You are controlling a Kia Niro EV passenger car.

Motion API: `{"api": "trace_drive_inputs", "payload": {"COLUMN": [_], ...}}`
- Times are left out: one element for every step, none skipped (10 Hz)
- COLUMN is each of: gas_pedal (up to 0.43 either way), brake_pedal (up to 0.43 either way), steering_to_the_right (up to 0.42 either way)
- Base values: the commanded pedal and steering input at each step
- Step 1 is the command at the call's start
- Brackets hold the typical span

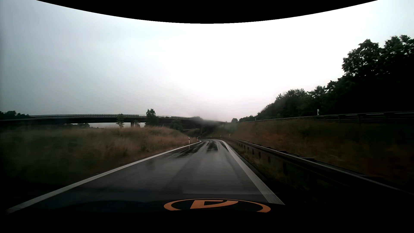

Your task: Follow the waypoints while adhering to traffic rules and regulations

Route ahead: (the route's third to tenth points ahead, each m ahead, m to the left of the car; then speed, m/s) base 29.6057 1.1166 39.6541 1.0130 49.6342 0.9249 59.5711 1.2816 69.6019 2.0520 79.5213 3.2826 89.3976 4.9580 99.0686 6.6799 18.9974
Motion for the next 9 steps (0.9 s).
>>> {"api": "trace_drive_inputs", "payload": {"gas_pedal": [0.118,0.118,0.118,0.118,0.118,0.118,0.118,0.118,0.118], "brake_pedal": [0.000,0.000,0.000,0.000,0.000,0.000,0.000,0.000,0.000], "steering_to_the_right": [0.005,0.004,0.004,0.004,0.004,0.004,0.003,0.002,0.001]}}
